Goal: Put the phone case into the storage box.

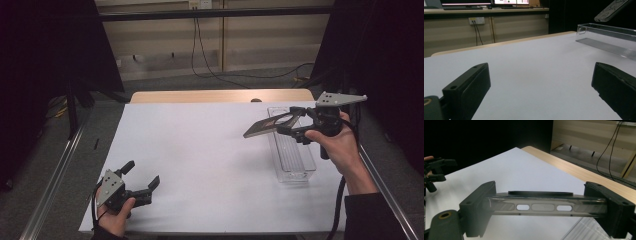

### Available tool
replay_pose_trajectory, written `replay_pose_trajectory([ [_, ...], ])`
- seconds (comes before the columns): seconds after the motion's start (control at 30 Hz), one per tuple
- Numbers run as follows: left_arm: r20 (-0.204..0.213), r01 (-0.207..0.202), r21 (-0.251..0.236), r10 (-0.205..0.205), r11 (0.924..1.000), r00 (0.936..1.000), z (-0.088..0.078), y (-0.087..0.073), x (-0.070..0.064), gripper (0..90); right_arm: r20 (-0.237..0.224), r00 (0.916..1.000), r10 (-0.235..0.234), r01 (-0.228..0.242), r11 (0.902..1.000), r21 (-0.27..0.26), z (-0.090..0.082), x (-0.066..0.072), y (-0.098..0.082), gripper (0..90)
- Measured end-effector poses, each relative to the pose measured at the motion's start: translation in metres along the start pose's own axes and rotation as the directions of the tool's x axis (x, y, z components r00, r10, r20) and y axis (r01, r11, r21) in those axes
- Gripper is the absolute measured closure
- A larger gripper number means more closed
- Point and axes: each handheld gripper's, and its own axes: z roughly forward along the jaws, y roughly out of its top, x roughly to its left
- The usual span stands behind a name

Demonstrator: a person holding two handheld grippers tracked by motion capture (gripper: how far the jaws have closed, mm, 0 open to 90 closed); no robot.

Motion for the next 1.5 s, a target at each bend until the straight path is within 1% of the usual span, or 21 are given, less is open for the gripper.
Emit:
replay_pose_trajectory([
  [0.03, 0.009, 0.014, 0.003, -0.014, 0.9999, 0.9999, 0.000, -0.001, 0.000, 2.0, 0.002, 1.0000, 0.005, -0.005, 1.0000, -0.002, -0.001, -0.001, 0.001, 11.8],
  [0.07, 0.008, 0.015, 0.004, -0.015, 0.9999, 0.9999, 0.001, -0.001, 0.000, 2.0, 0.014, 0.9999, 0.003, -0.003, 1.0000, 0.000, -0.002, -0.003, 0.002, 11.8],
  [0.1, 0.008, 0.015, 0.004, -0.015, 0.9999, 0.9999, 0.001, -0.001, 0.000, 2.0, 0.014, 0.9999, 0.003, -0.003, 1.0000, 0.000, -0.002, -0.003, 0.002, 11.8],
  [0.13, 0.012, 0.009, 0.003, -0.010, 0.9999, 0.9999, 0.001, -0.001, 0.000, 2.0, 0.036, 0.9993, 0.011, -0.011, 0.9999, 0.002, -0.005, -0.007, 0.003, 11.8],
  [0.3, 0.011, 0.010, 0.002, -0.010, 0.9999, 0.9999, 0.001, -0.001, 0.000, 2.0, 0.079, 0.9966, 0.025, -0.024, 0.9997, -0.010, -0.010, -0.014, 0.006, 11.8],
  [0.43, 0.023, 0.000, 0.006, 0.000, 1.0000, 0.9997, 0.002, -0.001, -0.001, 2.1, 0.133, 0.9901, 0.044, -0.043, 0.9990, -0.013, -0.014, -0.020, 0.008, 11.8],
  [0.5, 0.018, 0.001, 0.009, -0.001, 1.0000, 0.9998, 0.002, -0.001, -0.001, 2.0, 0.149, 0.9873, 0.054, -0.052, 0.9985, -0.018, -0.015, -0.022, 0.009, 11.8],
  [0.63, 0.016, 0.007, 0.005, -0.007, 1.0000, 0.9998, 0.003, -0.001, -0.001, 2.0, 0.200, 0.9770, 0.074, -0.071, 0.9972, -0.023, -0.018, -0.027, 0.010, 11.8],
  [0.67, 0.016, 0.000, 0.014, 0.000, 0.9999, 0.9999, 0.003, -0.001, 0.000, 2.0, 0.212, 0.9739, 0.083, -0.080, 0.9966, -0.023, -0.019, -0.028, 0.011, 11.8],
  [0.7, 0.021, 0.009, 0.018, -0.009, 0.9998, 0.9997, 0.003, -0.001, 0.000, 2.0, 0.222, 0.9706, 0.093, -0.089, 0.9956, -0.027, -0.019, -0.030, 0.011, 11.8],
  [0.77, 0.027, 0.015, 0.023, -0.016, 0.9996, 0.9995, 0.004, -0.001, 0.000, 2.0, 0.238, 0.9656, 0.104, -0.099, 0.9946, -0.033, -0.020, -0.032, 0.010, 11.8],
  [0.83, 0.026, 0.007, 0.023, -0.007, 0.9997, 0.9996, 0.004, -0.001, 0.000, 2.0, 0.259, 0.9593, 0.113, -0.109, 0.9936, -0.031, -0.019, -0.035, 0.010, 11.8],
  [0.97, 0.022, 0.008, 0.018, -0.008, 0.9998, 0.9997, 0.004, -0.001, 0.000, 2.0, 0.290, 0.9482, 0.129, -0.126, 0.9916, -0.028, -0.018, -0.041, 0.010, 11.8],
  [1.07, 0.021, 0.005, 0.013, -0.006, 0.9999, 0.9998, 0.004, 0.000, 0.001, 2.0, 0.326, 0.9331, 0.152, -0.151, 0.9881, -0.027, -0.016, -0.044, 0.009, 11.8],
  [1.13, 0.013, 0.009, 0.007, -0.009, 0.9999, 0.9999, 0.004, 0.000, 0.002, 2.0, 0.339, 0.9274, 0.159, -0.161, 0.9867, -0.023, -0.015, -0.045, 0.009, 11.8],
  [1.17, 0.013, 0.009, 0.007, -0.009, 0.9999, 0.9999, 0.004, 0.000, 0.002, 2.0, 0.339, 0.9274, 0.159, -0.161, 0.9867, -0.023, -0.015, -0.045, 0.009, 11.8],
  [1.2, 0.008, 0.010, 0.002, -0.010, 0.9999, 0.9999, 0.004, 0.001, 0.003, 2.0, 0.348, 0.9230, 0.164, -0.169, 0.9855, -0.016, -0.013, -0.046, 0.009, 11.8],
  [1.27, 0.007, 0.008, 0.001, -0.008, 1.0000, 0.9999, 0.004, 0.001, 0.004, 2.0, 0.357, 0.9200, 0.163, -0.172, 0.9851, -0.006, -0.012, -0.047, 0.008, 11.8],
  [1.3, 0.005, 0.013, -0.001, -0.013, 0.9999, 0.9999, 0.004, 0.001, 0.004, 2.0, 0.365, 0.9165, 0.163, -0.175, 0.9846, 0.000, -0.012, -0.047, 0.008, 11.8],
  [1.43, 0.007, 0.007, 0.005, -0.007, 1.0000, 1.0000, 0.004, 0.001, 0.004, 2.0, 0.388, 0.9097, 0.147, -0.167, 0.9858, 0.017, -0.009, -0.051, 0.006, 11.8],
  [1.5, 0.012, 0.008, 0.004, -0.008, 1.0000, 0.9999, 0.005, 0.001, 0.003, 2.0, 0.406, 0.9020, 0.146, -0.173, 0.9846, 0.029, -0.007, -0.053, 0.005, 11.8],
])
